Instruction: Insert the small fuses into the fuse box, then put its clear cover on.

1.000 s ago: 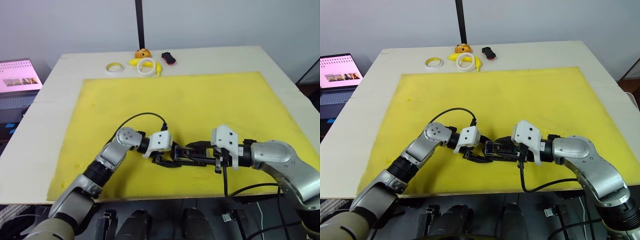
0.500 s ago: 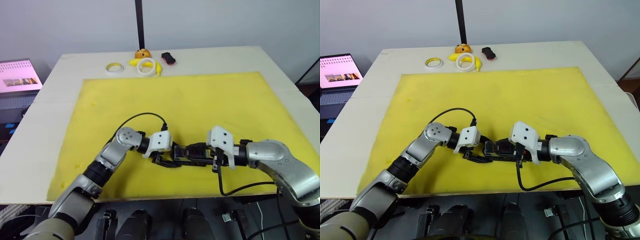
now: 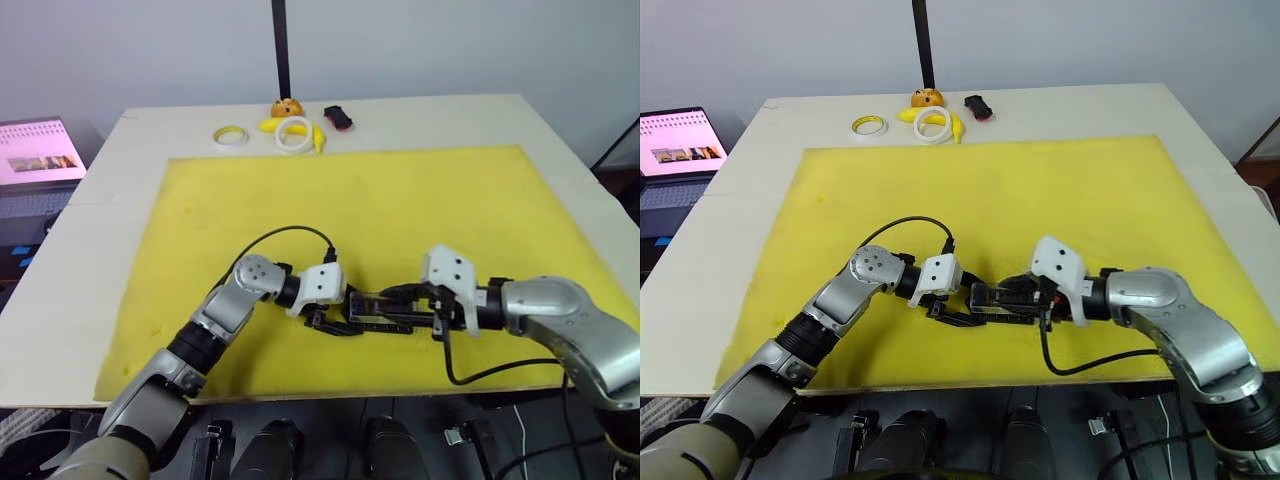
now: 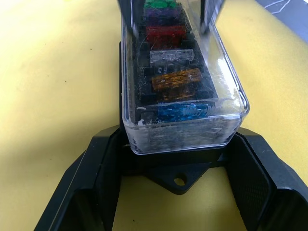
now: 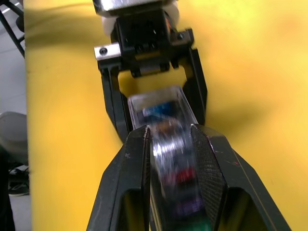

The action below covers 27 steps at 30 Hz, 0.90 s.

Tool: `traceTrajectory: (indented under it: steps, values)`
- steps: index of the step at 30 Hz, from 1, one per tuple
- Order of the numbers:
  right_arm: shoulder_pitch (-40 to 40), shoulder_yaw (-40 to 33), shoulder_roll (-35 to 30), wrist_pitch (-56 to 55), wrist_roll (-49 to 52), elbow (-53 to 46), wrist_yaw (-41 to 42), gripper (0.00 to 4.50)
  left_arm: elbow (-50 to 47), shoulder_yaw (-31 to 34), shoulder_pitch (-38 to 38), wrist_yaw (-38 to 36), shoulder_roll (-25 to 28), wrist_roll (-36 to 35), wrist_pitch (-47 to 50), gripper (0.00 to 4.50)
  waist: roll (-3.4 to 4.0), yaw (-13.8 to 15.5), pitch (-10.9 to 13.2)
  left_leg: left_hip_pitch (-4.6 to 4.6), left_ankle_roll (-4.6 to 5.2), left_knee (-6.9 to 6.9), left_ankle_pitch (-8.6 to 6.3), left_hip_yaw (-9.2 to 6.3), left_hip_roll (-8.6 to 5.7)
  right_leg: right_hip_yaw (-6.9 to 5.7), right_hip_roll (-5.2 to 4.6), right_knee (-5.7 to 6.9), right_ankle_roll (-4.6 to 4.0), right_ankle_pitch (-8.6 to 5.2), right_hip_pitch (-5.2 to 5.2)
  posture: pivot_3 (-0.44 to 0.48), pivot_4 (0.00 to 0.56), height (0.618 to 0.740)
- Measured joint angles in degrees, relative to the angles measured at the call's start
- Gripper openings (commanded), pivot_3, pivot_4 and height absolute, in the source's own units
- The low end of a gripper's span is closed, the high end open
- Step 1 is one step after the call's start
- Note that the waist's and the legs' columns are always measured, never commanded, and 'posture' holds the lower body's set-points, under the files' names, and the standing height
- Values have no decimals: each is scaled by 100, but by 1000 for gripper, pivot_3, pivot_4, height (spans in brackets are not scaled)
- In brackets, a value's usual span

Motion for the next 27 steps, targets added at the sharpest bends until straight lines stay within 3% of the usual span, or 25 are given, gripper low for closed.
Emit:
traceTrajectory:
  steps: [17, 20, 21, 27]
  values:
    - [447, -377, 248, -359, 317, 160, -17, 1389, 0, 6, 2, -5, -17, 58, 14, 2543, -31, -2, -32, 0, 0, 0, 0, -8, 1, -8, -1, -1, 0, 0, 4, 0, 150, 740]
    - [556, -608, 326, -369, 543, 207, 46, 606, -2, 7, 3, -6, -20, 57, -1, 2543, -31, 1, -32, -2, 0, 0, 0, -9, 0, -8, -1, -2, 0, 0, 3, 0, 150, 740]
    - [594, -653, 349, -375, 607, 207, 69, 98, -1, 8, 3, -6, -17, 57, -5, 2543, -31, -2, -32, -1, 0, 0, 0, -9, 0, -8, -1, -2, 0, 0, 3, 0, 150, 740]
    - [743, -674, 342, -541, 566, 208, 140, 38, 0, 9, 4, -10, -15, 57, -18, 2543, -31, -3, -32, -2, 0, 0, 0, -8, 0, -9, -1, -2, 0, 0, 3, 0, 150, 740]
